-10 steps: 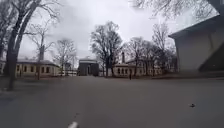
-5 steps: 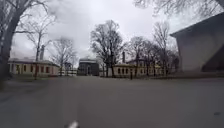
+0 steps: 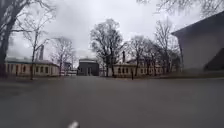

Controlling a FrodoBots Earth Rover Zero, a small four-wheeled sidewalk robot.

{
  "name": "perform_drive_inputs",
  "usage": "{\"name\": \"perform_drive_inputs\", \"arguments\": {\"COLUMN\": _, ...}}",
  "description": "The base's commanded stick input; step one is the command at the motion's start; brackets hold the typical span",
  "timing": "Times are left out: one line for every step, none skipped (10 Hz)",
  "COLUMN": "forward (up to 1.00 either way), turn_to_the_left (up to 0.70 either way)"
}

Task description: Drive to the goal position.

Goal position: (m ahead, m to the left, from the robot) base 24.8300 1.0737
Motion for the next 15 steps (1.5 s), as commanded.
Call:
{"name": "perform_drive_inputs", "arguments": {"forward": 1.00, "turn_to_the_left": 0.00}}
{"name": "perform_drive_inputs", "arguments": {"forward": 1.00, "turn_to_the_left": 0.00}}
{"name": "perform_drive_inputs", "arguments": {"forward": 1.00, "turn_to_the_left": 0.00}}
{"name": "perform_drive_inputs", "arguments": {"forward": 1.00, "turn_to_the_left": 0.00}}
{"name": "perform_drive_inputs", "arguments": {"forward": 1.00, "turn_to_the_left": 0.00}}
{"name": "perform_drive_inputs", "arguments": {"forward": 1.00, "turn_to_the_left": 0.00}}
{"name": "perform_drive_inputs", "arguments": {"forward": 1.00, "turn_to_the_left": 0.00}}
{"name": "perform_drive_inputs", "arguments": {"forward": 1.00, "turn_to_the_left": 0.00}}
{"name": "perform_drive_inputs", "arguments": {"forward": 1.00, "turn_to_the_left": 0.00}}
{"name": "perform_drive_inputs", "arguments": {"forward": 1.00, "turn_to_the_left": 0.00}}
{"name": "perform_drive_inputs", "arguments": {"forward": 1.00, "turn_to_the_left": 0.00}}
{"name": "perform_drive_inputs", "arguments": {"forward": 1.00, "turn_to_the_left": 0.00}}
{"name": "perform_drive_inputs", "arguments": {"forward": 1.00, "turn_to_the_left": 0.00}}
{"name": "perform_drive_inputs", "arguments": {"forward": 1.00, "turn_to_the_left": 0.00}}
{"name": "perform_drive_inputs", "arguments": {"forward": 1.00, "turn_to_the_left": 0.00}}
